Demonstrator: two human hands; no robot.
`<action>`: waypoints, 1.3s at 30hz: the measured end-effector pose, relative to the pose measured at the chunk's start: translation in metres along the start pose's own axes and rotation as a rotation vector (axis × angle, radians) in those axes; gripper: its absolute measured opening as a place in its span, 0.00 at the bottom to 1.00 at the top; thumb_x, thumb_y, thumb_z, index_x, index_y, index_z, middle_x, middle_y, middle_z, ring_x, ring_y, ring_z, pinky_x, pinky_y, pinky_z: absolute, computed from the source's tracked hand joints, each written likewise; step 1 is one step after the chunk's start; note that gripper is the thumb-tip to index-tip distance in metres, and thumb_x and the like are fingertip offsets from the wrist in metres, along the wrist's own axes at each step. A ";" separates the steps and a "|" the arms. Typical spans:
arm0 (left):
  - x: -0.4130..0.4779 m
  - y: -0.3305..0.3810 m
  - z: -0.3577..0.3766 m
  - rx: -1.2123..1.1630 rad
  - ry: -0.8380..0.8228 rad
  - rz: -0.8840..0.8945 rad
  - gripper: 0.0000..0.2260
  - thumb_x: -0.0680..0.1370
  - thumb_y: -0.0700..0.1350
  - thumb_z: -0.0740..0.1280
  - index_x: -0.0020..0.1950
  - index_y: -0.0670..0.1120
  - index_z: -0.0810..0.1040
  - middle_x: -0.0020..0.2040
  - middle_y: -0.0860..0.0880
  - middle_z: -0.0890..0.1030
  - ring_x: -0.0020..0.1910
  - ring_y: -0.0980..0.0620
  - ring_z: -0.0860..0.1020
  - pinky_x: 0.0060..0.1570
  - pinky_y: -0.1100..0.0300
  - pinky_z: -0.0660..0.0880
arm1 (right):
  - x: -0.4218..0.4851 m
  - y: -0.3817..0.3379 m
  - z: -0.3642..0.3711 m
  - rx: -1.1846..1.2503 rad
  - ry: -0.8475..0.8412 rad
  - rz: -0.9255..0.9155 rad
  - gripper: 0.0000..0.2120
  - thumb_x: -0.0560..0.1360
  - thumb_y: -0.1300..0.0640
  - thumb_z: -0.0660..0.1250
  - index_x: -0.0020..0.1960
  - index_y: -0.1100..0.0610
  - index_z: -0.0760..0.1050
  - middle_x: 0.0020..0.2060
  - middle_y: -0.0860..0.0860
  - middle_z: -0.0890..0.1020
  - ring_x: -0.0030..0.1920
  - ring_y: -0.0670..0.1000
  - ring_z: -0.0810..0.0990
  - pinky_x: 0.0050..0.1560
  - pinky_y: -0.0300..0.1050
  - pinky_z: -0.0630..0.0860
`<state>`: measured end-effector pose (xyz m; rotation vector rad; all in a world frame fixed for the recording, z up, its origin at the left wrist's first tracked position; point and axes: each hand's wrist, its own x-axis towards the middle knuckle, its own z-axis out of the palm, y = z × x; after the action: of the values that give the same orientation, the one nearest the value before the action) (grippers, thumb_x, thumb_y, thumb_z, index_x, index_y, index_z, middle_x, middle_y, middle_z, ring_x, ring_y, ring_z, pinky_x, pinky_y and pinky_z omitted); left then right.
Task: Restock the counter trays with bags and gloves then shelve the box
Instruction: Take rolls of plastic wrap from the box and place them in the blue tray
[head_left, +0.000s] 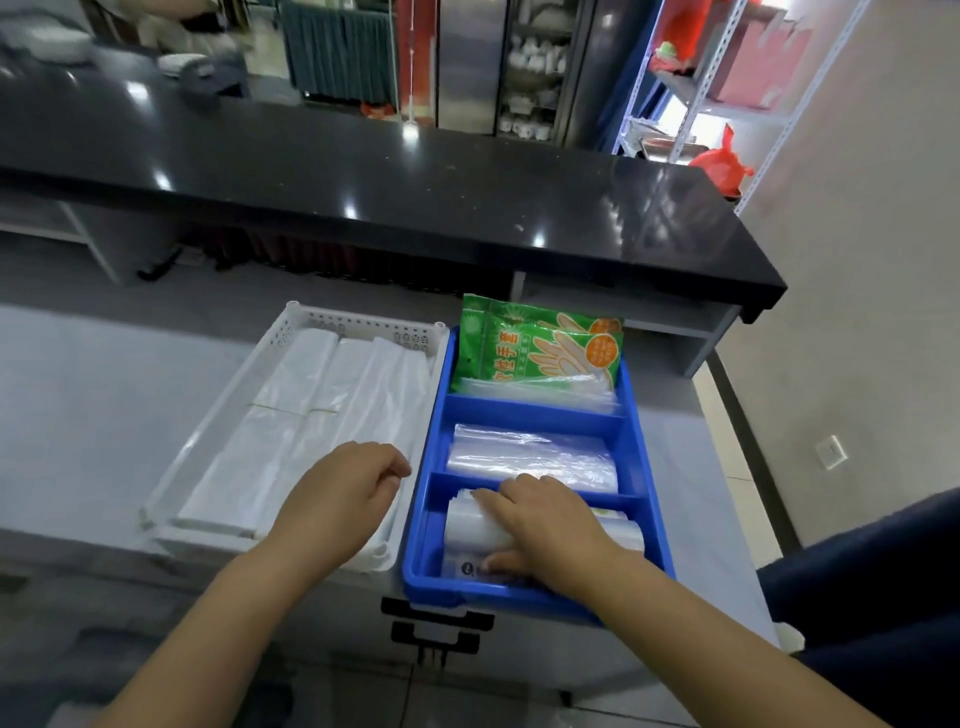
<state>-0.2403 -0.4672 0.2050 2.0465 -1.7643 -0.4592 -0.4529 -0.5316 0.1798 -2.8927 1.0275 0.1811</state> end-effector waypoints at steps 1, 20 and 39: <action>0.000 0.002 0.002 0.005 -0.005 0.001 0.10 0.80 0.45 0.59 0.57 0.53 0.77 0.54 0.54 0.80 0.48 0.59 0.73 0.48 0.65 0.70 | 0.000 0.001 0.001 0.004 0.007 -0.009 0.33 0.71 0.41 0.66 0.71 0.54 0.62 0.59 0.55 0.75 0.57 0.57 0.71 0.57 0.50 0.66; -0.006 0.045 0.033 0.231 -0.164 0.031 0.10 0.75 0.56 0.62 0.54 0.54 0.75 0.48 0.51 0.75 0.47 0.52 0.75 0.47 0.58 0.75 | -0.059 0.036 -0.007 0.185 -0.022 0.539 0.26 0.76 0.36 0.52 0.66 0.53 0.62 0.62 0.53 0.70 0.55 0.55 0.75 0.44 0.44 0.69; -0.017 0.062 0.041 0.316 -0.097 -0.014 0.18 0.76 0.53 0.63 0.65 0.55 0.69 0.56 0.54 0.77 0.57 0.53 0.71 0.54 0.58 0.71 | -0.056 0.043 0.004 -0.028 0.254 0.240 0.20 0.75 0.38 0.58 0.52 0.54 0.74 0.46 0.51 0.79 0.45 0.52 0.76 0.45 0.47 0.74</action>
<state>-0.3161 -0.4616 0.1997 2.2822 -1.9880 -0.3033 -0.5233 -0.5297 0.1819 -2.8619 1.4233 -0.1665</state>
